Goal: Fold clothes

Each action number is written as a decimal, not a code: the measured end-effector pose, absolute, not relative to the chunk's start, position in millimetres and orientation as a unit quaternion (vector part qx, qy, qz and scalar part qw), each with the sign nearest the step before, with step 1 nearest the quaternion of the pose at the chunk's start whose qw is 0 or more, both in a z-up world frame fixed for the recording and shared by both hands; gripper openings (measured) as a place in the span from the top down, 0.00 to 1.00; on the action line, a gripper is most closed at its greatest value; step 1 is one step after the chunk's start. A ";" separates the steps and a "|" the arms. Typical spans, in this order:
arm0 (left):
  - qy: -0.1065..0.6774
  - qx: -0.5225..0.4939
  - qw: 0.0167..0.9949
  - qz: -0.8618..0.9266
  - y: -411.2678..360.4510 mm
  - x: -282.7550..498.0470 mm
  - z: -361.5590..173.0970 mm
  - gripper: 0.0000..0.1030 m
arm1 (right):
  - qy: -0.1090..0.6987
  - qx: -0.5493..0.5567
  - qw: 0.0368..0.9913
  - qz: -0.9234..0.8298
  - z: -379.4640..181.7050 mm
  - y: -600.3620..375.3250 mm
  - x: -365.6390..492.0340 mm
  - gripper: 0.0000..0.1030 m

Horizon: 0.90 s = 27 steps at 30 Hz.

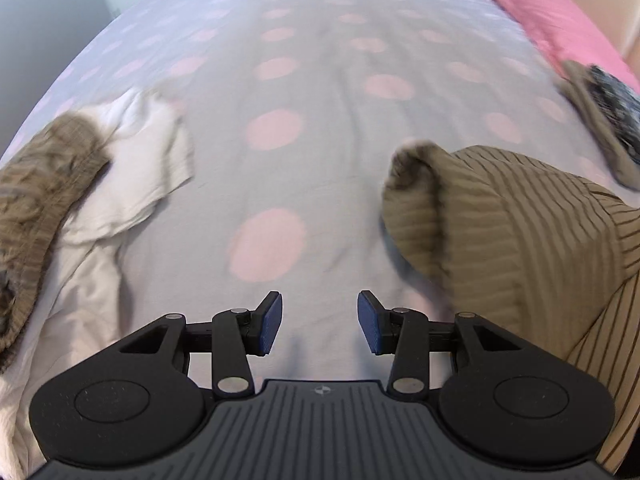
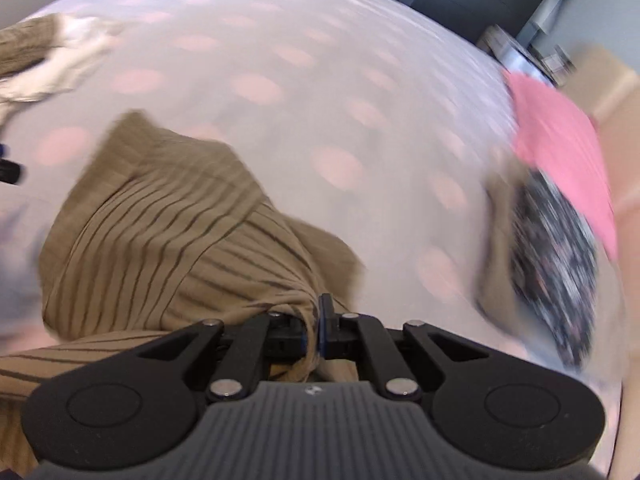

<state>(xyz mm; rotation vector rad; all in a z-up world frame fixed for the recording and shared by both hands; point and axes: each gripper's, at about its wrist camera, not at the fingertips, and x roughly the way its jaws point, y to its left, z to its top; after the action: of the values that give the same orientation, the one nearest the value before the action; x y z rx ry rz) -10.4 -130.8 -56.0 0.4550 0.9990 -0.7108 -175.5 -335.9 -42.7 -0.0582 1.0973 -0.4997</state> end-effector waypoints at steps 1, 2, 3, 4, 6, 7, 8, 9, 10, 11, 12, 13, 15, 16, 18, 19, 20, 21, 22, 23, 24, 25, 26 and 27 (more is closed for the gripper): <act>0.458 0.217 0.793 -0.339 -135.2 -15.1 -54.4 0.62 | 0.519 -0.016 0.818 -0.248 -45.4 -346.4 -185.0 0.95; 0.451 0.223 0.791 -0.348 -140.0 -19.9 -52.9 0.62 | 0.520 -0.008 0.813 -0.262 -48.3 -357.3 -193.3 0.95; 0.445 0.227 0.789 -0.358 -145.5 -24.3 -51.5 0.62 | 0.521 -0.004 0.808 -0.276 -50.3 -367.1 -199.7 0.95; 0.439 0.231 0.786 -0.368 -151.3 -28.7 -50.3 0.62 | 0.520 0.000 0.804 -0.289 -52.2 -376.3 -204.9 0.95; 0.429 0.237 0.778 -0.393 -164.6 -38.0 -48.1 0.62 | 0.518 0.012 0.797 -0.310 -56.4 -394.1 -215.3 0.95; 0.424 0.241 0.773 -0.406 -171.9 -41.9 -47.7 0.62 | 0.516 0.020 0.796 -0.316 -58.4 -402.1 -219.9 0.95; 0.418 0.246 0.767 -0.419 -179.5 -46.7 -47.0 0.62 | 0.514 0.029 0.797 -0.317 -60.1 -408.0 -222.9 0.95; 0.411 0.252 0.763 -0.431 -187.5 -51.4 -46.6 0.62 | 0.512 0.038 0.797 -0.317 -61.7 -413.9 -225.9 0.94; 0.403 0.258 0.759 -0.442 -195.7 -55.9 -46.3 0.61 | 0.510 0.047 0.798 -0.317 -63.2 -419.0 -229.5 0.93; 0.394 0.263 0.755 -0.453 -203.8 -59.3 -46.5 0.61 | 0.507 0.054 0.800 -0.316 -64.0 -420.7 -233.7 0.92; 0.385 0.268 0.751 -0.465 -211.8 -62.2 -46.8 0.61 | 0.505 0.054 0.802 -0.316 -64.4 -419.7 -235.5 0.90; 0.378 0.273 0.746 -0.476 -219.7 -65.0 -48.0 0.61 | 0.502 0.052 0.804 -0.315 -63.8 -417.7 -237.3 0.86; 0.369 0.285 0.734 -0.494 -234.6 -69.2 -53.7 0.60 | 0.491 0.032 0.814 -0.308 -56.6 -408.6 -240.6 0.76; 0.365 0.292 0.727 -0.503 -242.0 -71.2 -56.8 0.60 | 0.485 0.023 0.820 -0.304 -52.9 -404.0 -242.4 0.71; 0.377 0.299 0.711 -0.513 -253.5 -75.2 -63.9 0.60 | 0.471 0.012 0.833 -0.292 -47.0 -395.3 -245.7 0.68; 0.387 0.299 0.703 -0.517 -258.5 -77.1 -66.7 0.60 | 0.463 0.008 0.839 -0.284 -43.1 -391.5 -246.3 0.67; 0.396 0.295 0.696 -0.521 -262.0 -78.7 -68.0 0.60 | 0.456 0.002 0.846 -0.276 -39.5 -387.2 -246.7 0.66; 0.406 0.291 0.689 -0.525 -264.8 -80.2 -68.8 0.60 | 0.450 -0.005 0.852 -0.268 -36.6 -381.8 -246.8 0.66; 0.416 0.286 0.682 -0.530 -267.6 -81.7 -69.6 0.60 | 0.445 -0.012 0.857 -0.260 -34.5 -376.9 -246.5 0.66; 0.420 0.286 0.677 -0.532 -268.7 -83.2 -69.4 0.61 | 0.441 -0.017 0.860 -0.255 -33.2 -373.0 -246.1 0.66; 0.423 0.288 0.674 -0.534 -269.2 -84.8 -68.7 0.62 | 0.437 -0.023 0.864 -0.250 -31.8 -369.2 -245.7 0.66; 0.425 0.290 0.670 -0.536 -269.6 -86.4 -68.1 0.62 | 0.434 -0.030 0.865 -0.248 -30.6 -365.5 -245.4 0.66; 0.427 0.291 0.666 -0.537 -270.1 -88.0 -67.4 0.62 | 0.431 -0.039 0.867 -0.245 -29.0 -361.7 -245.4 0.66; 0.429 0.293 0.663 -0.539 -270.5 -89.6 -66.8 0.62 | 0.427 -0.048 0.870 -0.242 -26.9 -357.9 -246.3 0.65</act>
<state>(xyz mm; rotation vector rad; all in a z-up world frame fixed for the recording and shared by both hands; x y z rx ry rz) -89.6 -270.5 -66.8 0.6627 0.9702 -1.2183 -246.3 -357.9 -26.9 -0.0996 0.8929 -0.5065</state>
